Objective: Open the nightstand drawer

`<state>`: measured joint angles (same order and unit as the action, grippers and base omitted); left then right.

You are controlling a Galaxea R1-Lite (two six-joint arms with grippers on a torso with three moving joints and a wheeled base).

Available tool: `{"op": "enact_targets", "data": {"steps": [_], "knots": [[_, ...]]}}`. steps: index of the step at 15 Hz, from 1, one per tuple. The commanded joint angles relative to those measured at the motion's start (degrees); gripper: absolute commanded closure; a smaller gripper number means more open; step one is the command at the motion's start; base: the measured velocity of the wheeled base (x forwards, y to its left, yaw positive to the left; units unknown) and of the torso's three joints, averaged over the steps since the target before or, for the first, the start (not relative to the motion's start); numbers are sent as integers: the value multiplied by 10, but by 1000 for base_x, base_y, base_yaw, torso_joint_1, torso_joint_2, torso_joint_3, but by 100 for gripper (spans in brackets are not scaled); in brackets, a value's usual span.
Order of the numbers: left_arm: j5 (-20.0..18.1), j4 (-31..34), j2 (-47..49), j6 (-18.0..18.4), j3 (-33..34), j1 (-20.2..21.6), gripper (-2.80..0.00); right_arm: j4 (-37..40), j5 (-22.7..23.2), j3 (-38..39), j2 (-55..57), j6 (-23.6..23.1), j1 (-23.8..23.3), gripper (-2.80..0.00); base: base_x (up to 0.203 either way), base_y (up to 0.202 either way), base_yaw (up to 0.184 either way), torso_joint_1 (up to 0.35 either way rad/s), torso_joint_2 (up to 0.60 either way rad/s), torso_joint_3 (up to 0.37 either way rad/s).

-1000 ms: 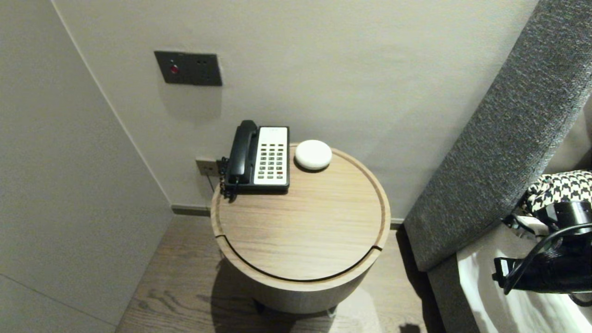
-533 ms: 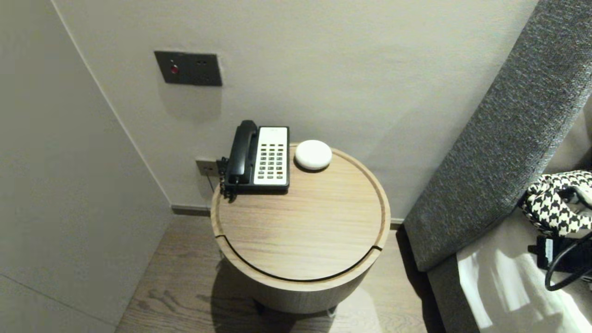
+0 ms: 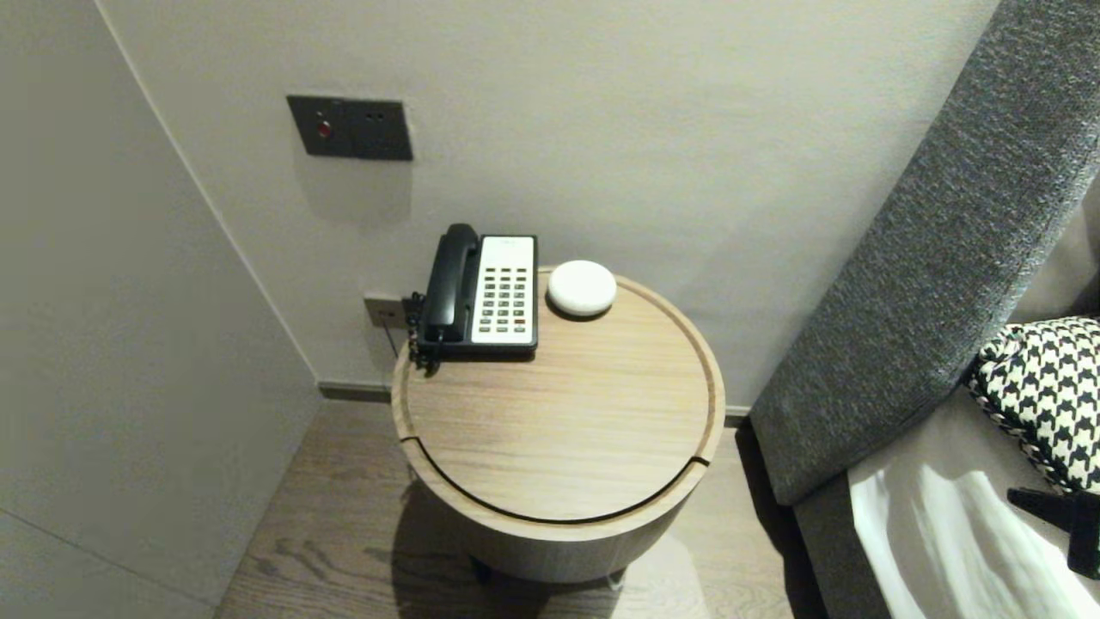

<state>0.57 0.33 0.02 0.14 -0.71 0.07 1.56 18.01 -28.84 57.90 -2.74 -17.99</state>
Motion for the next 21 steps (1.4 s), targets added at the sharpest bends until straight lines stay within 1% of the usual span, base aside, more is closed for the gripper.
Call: {"op": "enact_targets", "data": {"steps": [1, 2, 4, 5, 7, 8, 9, 11, 12, 15, 19, 21], "knots": [[0, 0, 0, -1, 0, 0, 0, -31, 38, 47, -37, -3, 4, 0, 0, 0, 0, 0, 0, 0], [0, 0, 0, 0, 0, 0, 0, -42, 56, 64, -42, -4, 5, 0, 0, 0, 0, 0, 0, 0], [0, 0, 0, -1, 0, 0, 0, -47, 61, 70, -45, -6, 5, 0, 0, 0, 0, 0, 0, 0], [0, 0, 0, 0, 0, 0, 0, -49, 61, 85, -47, -19, 5, 0, 0, 0, 0, 0, 0, 0], [0, 0, 0, -1, 0, 0, 0, -72, 65, 161, -45, -56, 6, 0, 0, 0, 0, 0, 0, 0], [0, 0, 0, 0, 0, 0, 0, -86, 67, 177, -45, -73, 8, 0, 0, 0, 0, 0, 0, 0], [0, 0, 0, -1, 0, 0, 0, -98, 78, 198, -45, -73, 12, 0, 0, 0, 0, 0, 0, 0], [0, 0, 0, -1, 0, 0, 0, -112, 120, 241, -47, -72, 16, 0, 0, 0, 0, 0, 0, 0], [0, 0, 0, -1, 0, 0, 0, -113, 122, 243, -48, -72, 16, 0, 0, 0, 0, 0, 0, 0], [0, 0, 0, -1, 0, 0, 0, -115, 112, 279, -64, -77, 8, 0, 0, 0, 0, 0, 0, 0], [0, 0, 0, 0, 0, 0, 0, -110, 33, 287, -99, -57, 3, 0, 0, 0, 0, 0, 0, 0], [0, 0, 0, 0, 0, 0, 0, -110, 27, 287, -101, -55, 2, 0, 0, 0, 0, 0, 0, 0]]}}
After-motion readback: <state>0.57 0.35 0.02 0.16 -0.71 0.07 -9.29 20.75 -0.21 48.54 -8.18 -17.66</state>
